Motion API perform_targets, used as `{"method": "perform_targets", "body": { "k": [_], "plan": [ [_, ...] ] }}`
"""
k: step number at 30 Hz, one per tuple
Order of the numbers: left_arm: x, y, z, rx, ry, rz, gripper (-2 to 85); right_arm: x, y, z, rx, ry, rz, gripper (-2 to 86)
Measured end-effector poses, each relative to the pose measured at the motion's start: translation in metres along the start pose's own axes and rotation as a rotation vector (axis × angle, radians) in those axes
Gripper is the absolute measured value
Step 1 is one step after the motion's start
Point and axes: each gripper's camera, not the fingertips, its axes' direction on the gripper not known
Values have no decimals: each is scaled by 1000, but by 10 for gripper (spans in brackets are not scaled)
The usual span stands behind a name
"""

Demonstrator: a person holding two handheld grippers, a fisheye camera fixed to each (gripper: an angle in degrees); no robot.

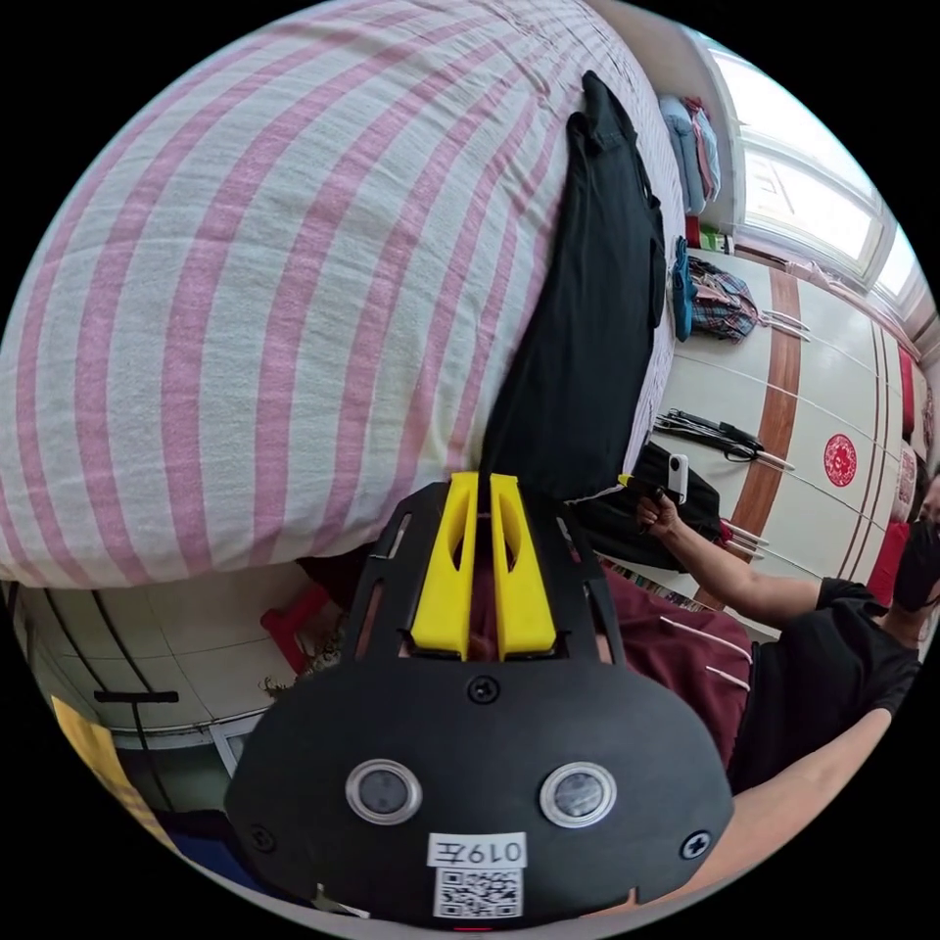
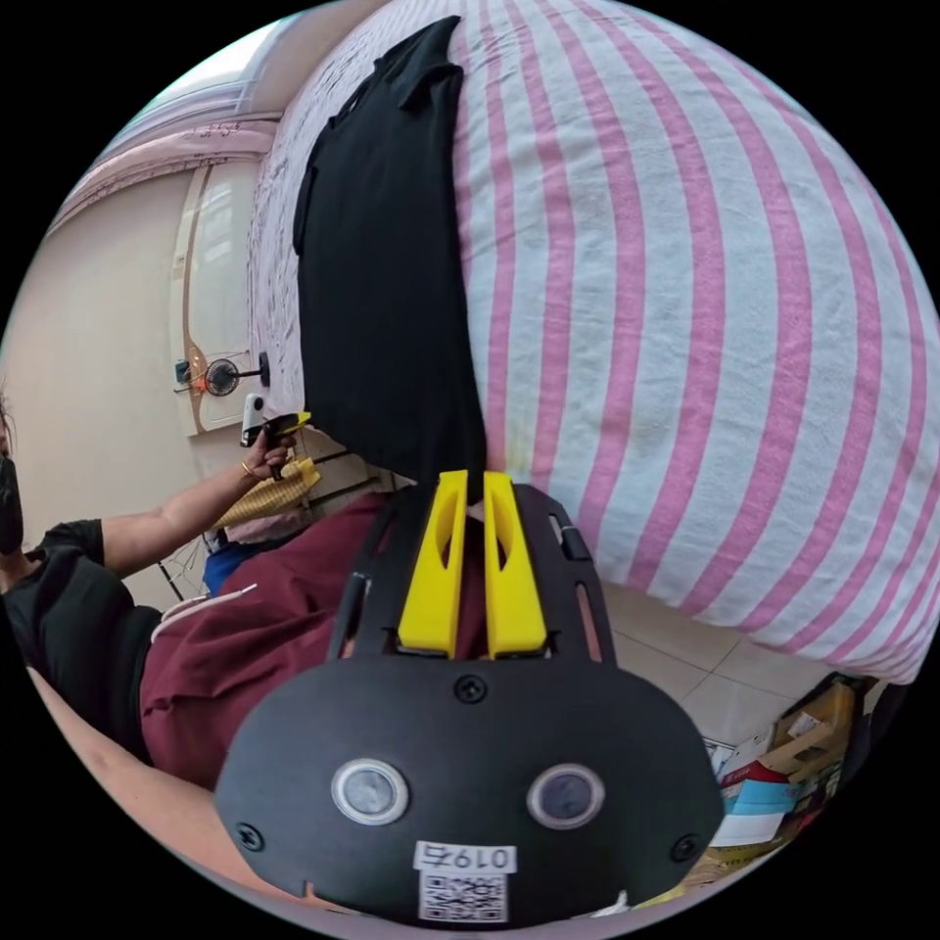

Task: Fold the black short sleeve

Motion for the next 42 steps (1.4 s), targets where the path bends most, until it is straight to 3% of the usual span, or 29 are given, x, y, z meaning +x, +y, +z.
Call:
{"method": "perform_targets", "body": {
  "k": [15, 22, 26, 35, 42],
  "plan": [
    [7, -4, -8, -40, 61, -47, 10, 32, -14, 0, -31, -205, 5, 3],
    [28, -24, -7, -127, -24, 2, 13, 24, -32, 4, -72, -146, -50, 0],
    [34, -30, -13, -142, 79, -6, 14, 14, -38, 1, -75, -147, -80, -3],
    [19, -47, -20, -180, 106, -127, 14, 25, -47, -2, -62, -210, -18, -1],
    [27, -65, -4, -248, 105, -87, 13, 27, -70, 21, -92, -160, 15, 1]
  ]
}}
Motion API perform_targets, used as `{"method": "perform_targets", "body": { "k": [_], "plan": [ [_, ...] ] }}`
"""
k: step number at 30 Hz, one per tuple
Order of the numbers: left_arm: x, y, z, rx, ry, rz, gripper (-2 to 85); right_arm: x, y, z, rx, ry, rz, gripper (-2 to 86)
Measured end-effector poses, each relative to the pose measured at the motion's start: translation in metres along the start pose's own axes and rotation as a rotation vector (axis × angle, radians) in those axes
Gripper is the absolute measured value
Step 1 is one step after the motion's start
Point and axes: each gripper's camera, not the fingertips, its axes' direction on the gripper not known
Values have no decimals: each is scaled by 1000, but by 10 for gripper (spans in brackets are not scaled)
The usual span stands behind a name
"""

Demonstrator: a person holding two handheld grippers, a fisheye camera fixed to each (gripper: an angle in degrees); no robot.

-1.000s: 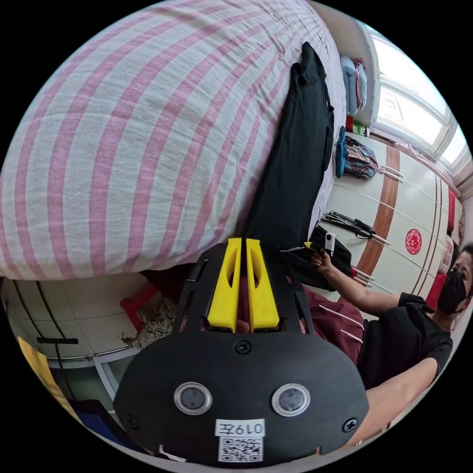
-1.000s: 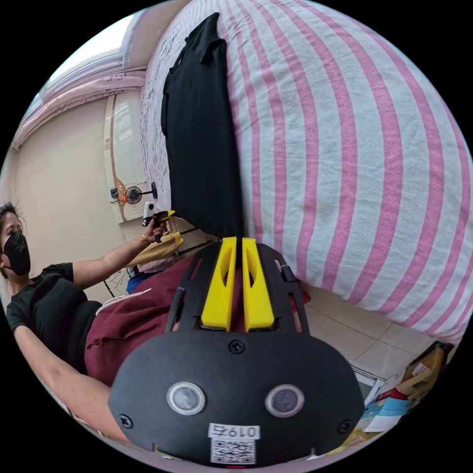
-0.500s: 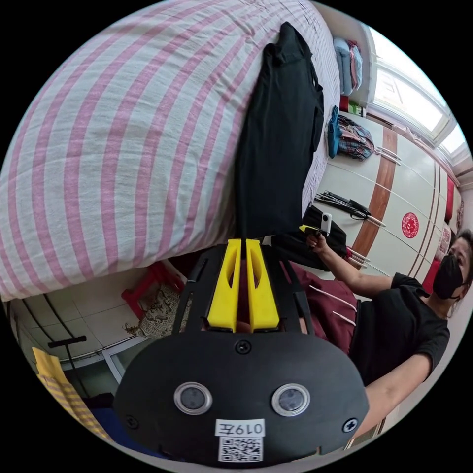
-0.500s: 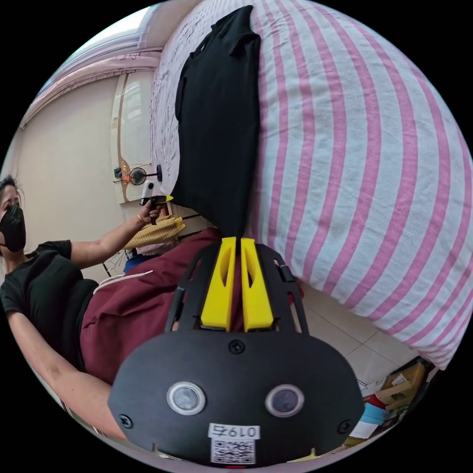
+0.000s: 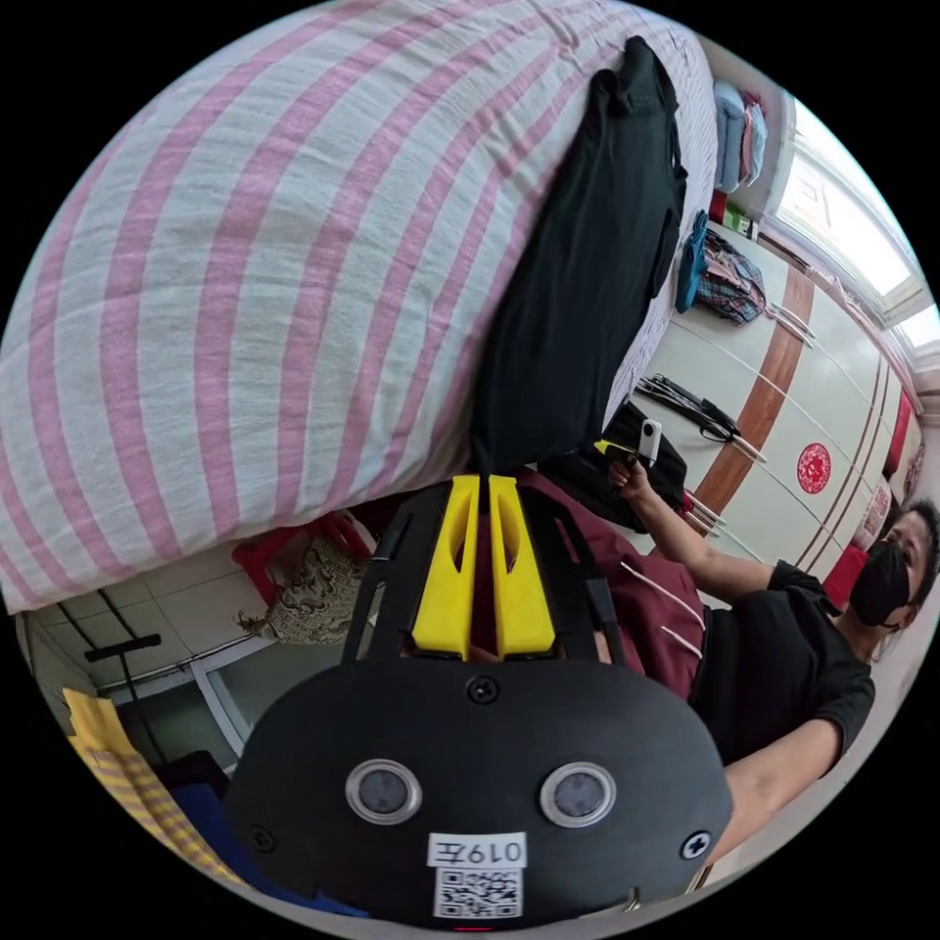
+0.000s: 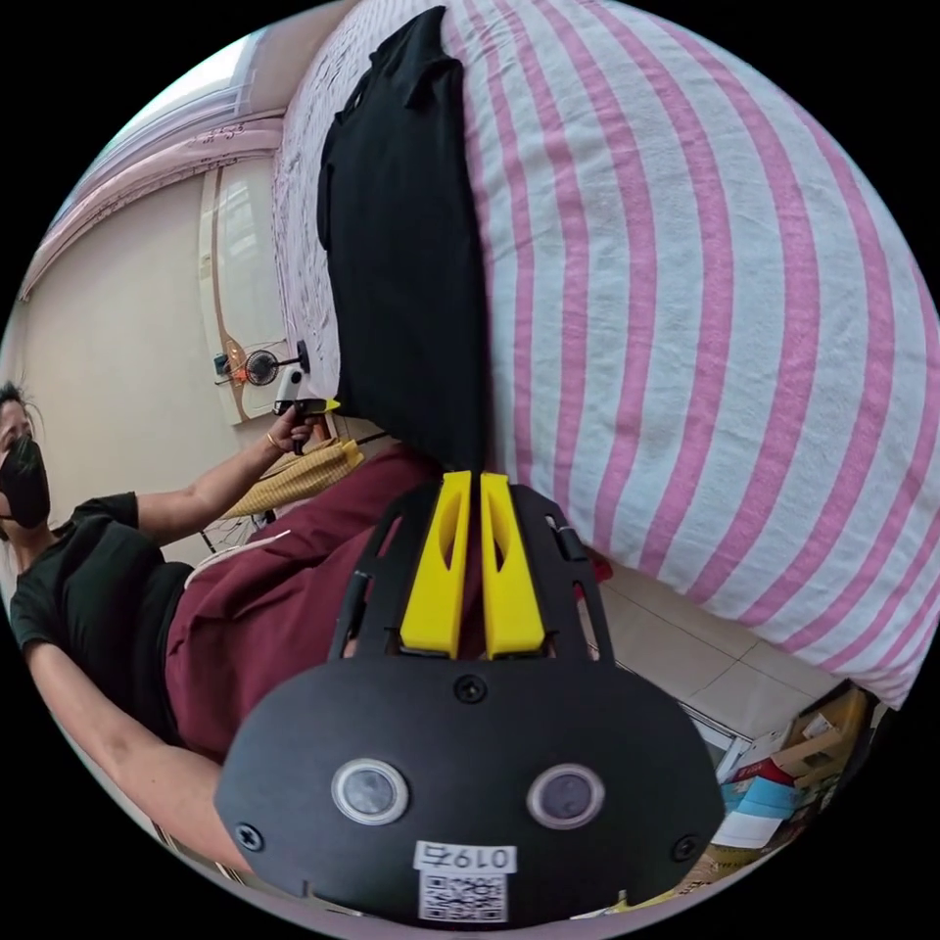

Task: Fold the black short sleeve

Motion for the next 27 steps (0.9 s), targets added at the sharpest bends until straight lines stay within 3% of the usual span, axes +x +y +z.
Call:
{"method": "perform_targets", "body": {
  "k": [14, 21, 27],
  "plan": [
    [2, -3, -24, 119, 201, 74, 14, 3, -14, -9, 78, -122, -18, 1],
    [-2, -12, -27, 98, 192, 46, 14, 18, -26, -9, 86, -149, 9, 1],
    [22, -30, -56, 192, 346, 175, 15, 10, -51, -20, 99, -271, -65, 1]
  ]
}}
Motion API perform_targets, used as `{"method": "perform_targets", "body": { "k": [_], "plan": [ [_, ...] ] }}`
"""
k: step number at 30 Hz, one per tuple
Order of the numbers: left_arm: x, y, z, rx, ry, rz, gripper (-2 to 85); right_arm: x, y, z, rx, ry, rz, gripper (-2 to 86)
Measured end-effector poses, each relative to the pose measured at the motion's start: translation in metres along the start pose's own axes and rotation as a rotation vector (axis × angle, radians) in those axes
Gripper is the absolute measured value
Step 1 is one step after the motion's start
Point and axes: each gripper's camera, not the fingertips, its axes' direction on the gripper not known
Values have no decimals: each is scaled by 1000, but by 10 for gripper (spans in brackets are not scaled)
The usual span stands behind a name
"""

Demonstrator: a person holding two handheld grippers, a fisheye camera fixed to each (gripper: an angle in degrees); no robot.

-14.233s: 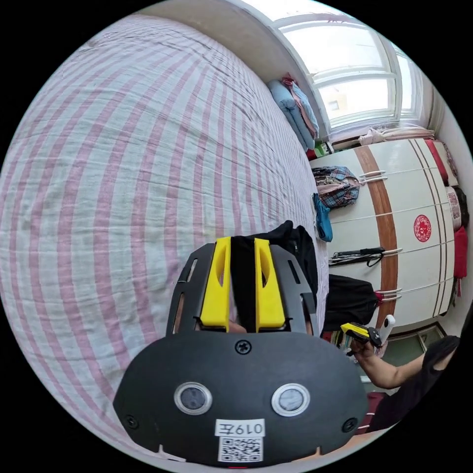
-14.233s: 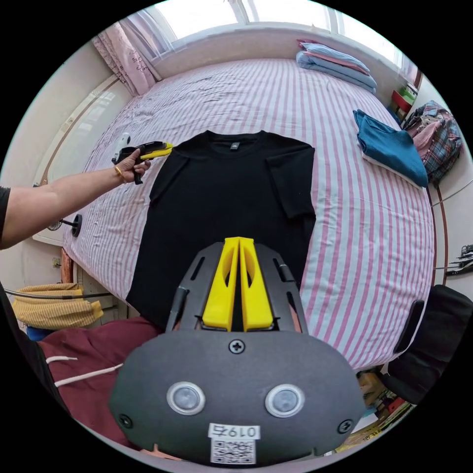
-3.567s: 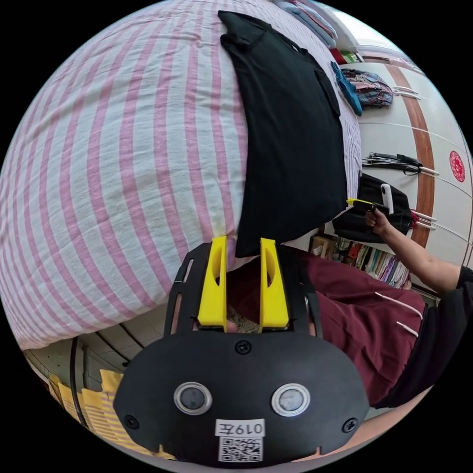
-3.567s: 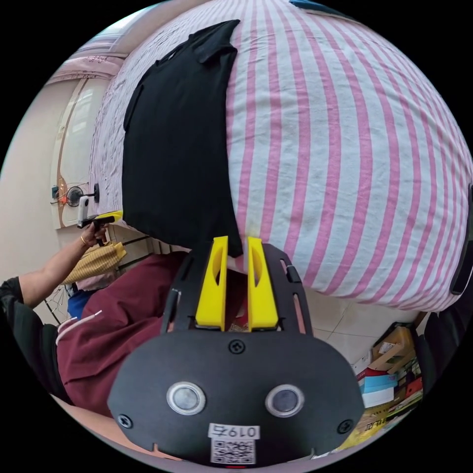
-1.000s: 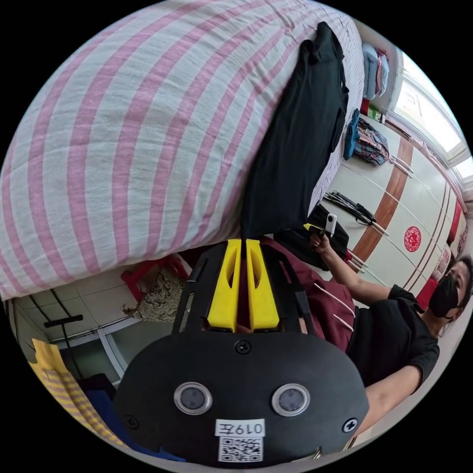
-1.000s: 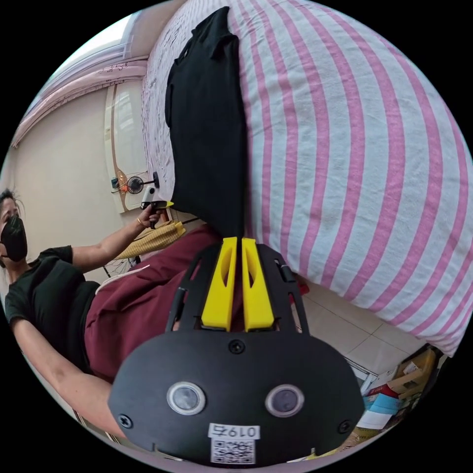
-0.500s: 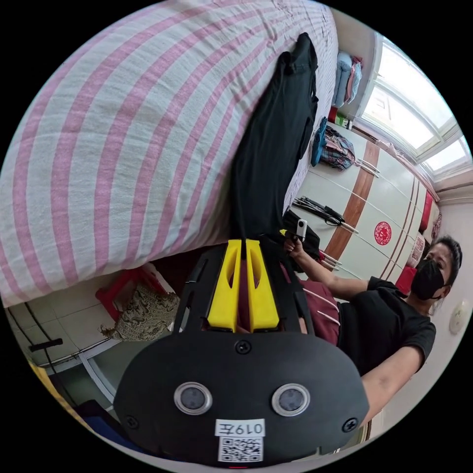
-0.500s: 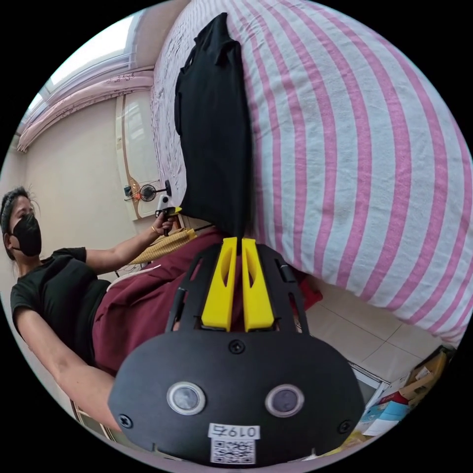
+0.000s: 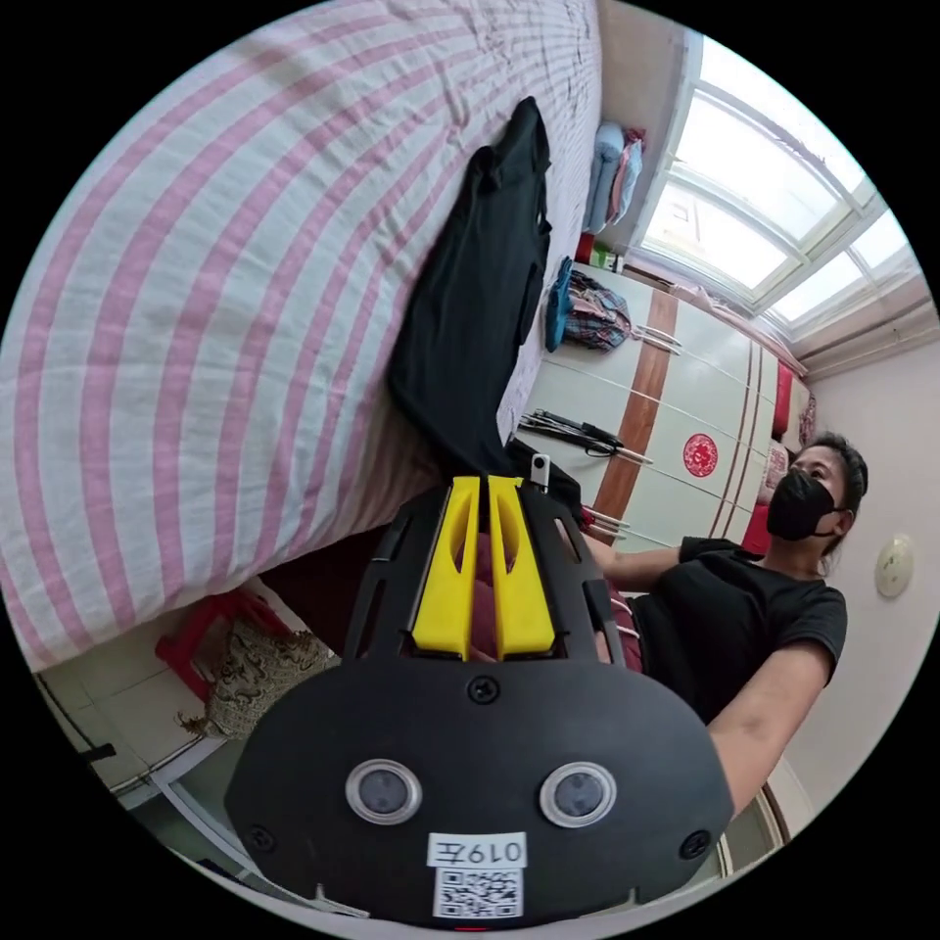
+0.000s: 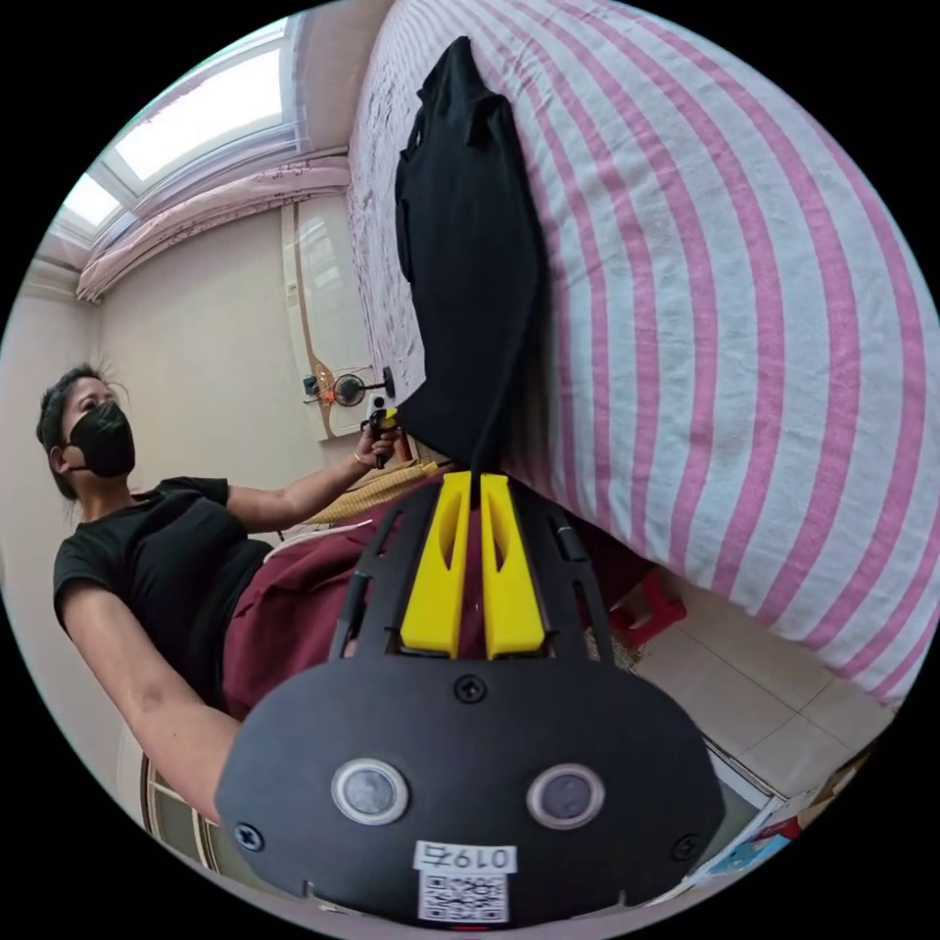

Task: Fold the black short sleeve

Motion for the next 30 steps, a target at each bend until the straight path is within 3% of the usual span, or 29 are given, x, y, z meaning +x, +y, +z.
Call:
{"method": "perform_targets", "body": {
  "k": [13, 30],
  "plan": [
    [77, -144, -43, 385, 311, 236, 18, -44, -138, -96, 459, -330, -233, 1],
    [90, -350, -37, 586, 441, -70, 17, -29, -376, -144, 665, -439, 27, 3]
  ]
}}
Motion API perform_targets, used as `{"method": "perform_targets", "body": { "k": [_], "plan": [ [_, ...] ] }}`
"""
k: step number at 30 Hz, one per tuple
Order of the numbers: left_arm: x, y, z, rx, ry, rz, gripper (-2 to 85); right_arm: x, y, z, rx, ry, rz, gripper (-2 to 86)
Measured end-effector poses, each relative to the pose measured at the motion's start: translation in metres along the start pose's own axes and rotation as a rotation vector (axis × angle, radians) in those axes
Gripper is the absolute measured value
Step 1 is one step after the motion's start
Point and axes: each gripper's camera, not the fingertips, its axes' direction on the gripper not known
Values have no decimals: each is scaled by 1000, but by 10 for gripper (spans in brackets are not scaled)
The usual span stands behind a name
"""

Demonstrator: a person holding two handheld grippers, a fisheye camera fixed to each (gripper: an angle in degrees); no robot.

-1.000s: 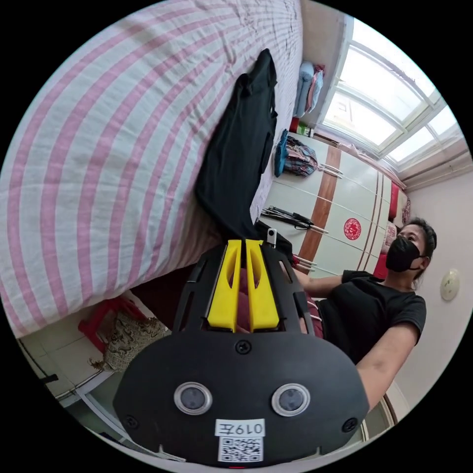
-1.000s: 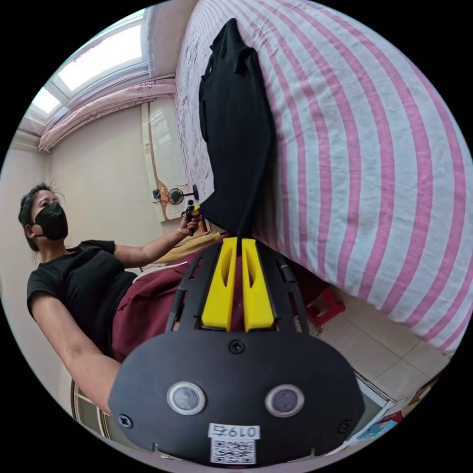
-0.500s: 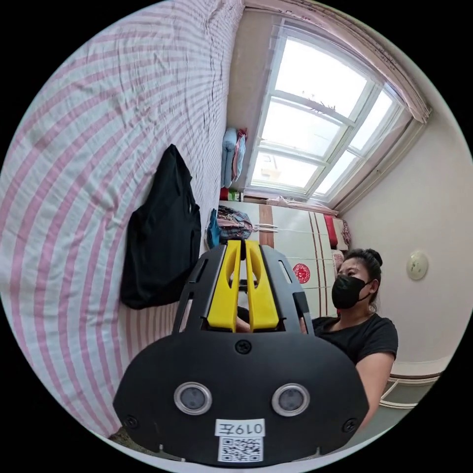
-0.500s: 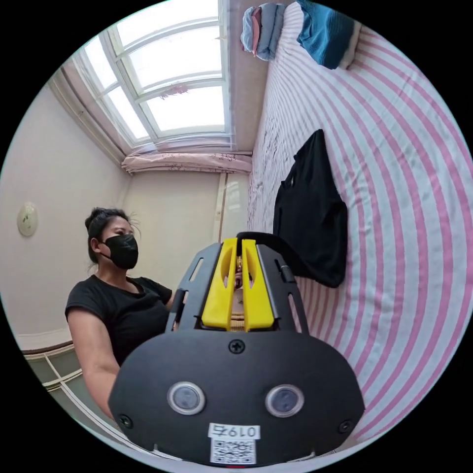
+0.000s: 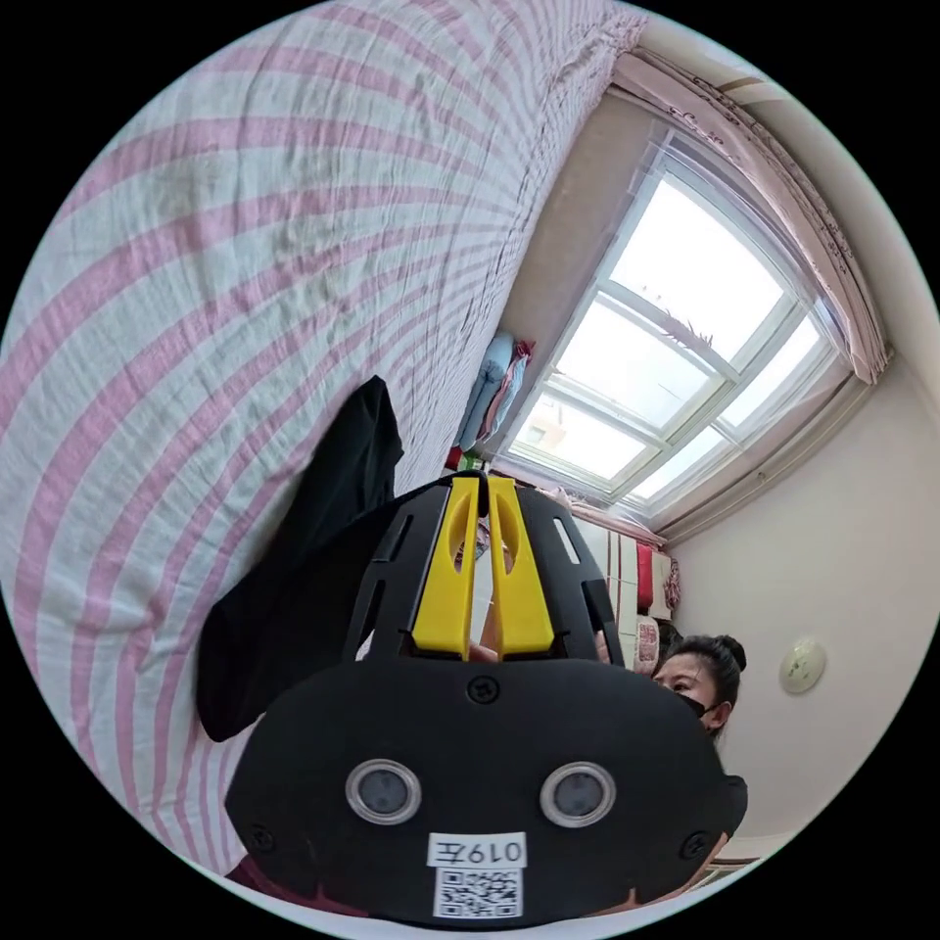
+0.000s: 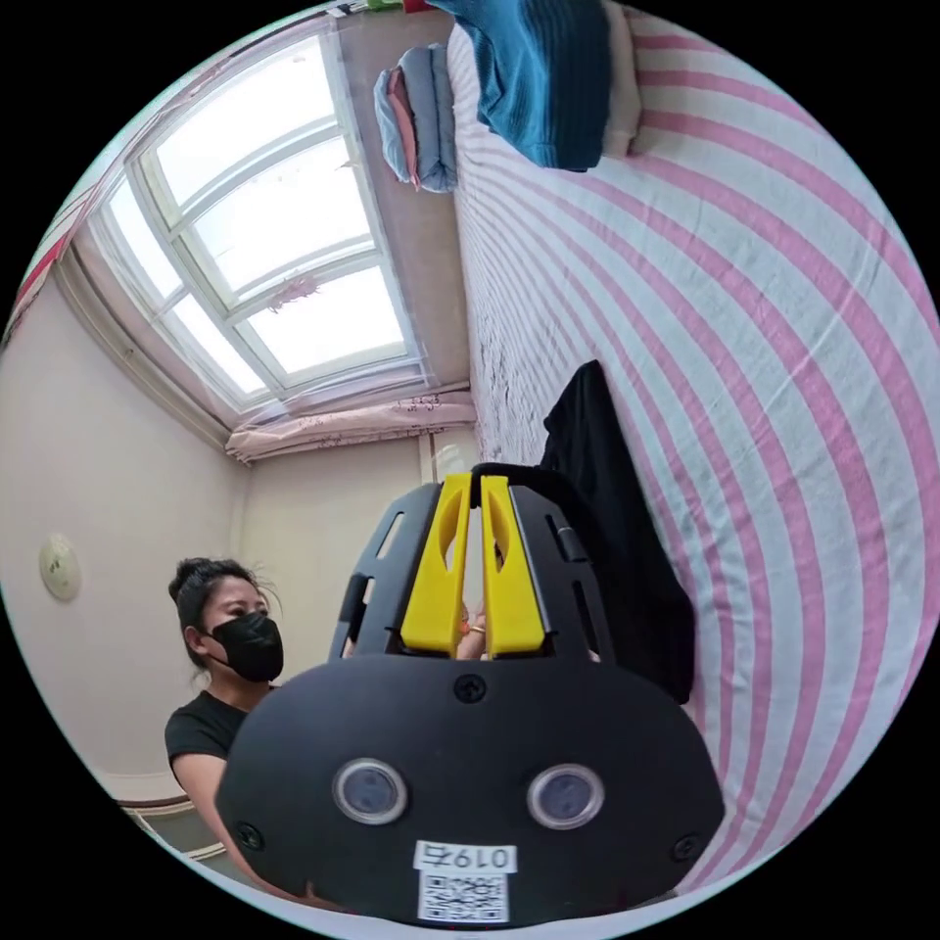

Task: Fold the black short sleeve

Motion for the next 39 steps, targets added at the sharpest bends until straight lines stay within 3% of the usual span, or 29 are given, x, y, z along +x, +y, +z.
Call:
{"method": "perform_targets", "body": {
  "k": [18, 26, 39],
  "plan": [
    [-14, -82, 82, 178, -28, -214, 23, 19, -108, 71, 237, 25, 248, 4],
    [-1, -108, 105, 210, -104, -212, 22, -7, -139, 85, 261, 101, 243, 4],
    [14, -135, 139, 254, -100, -204, 24, -60, -173, 99, 281, 41, 207, 4]
  ]
}}
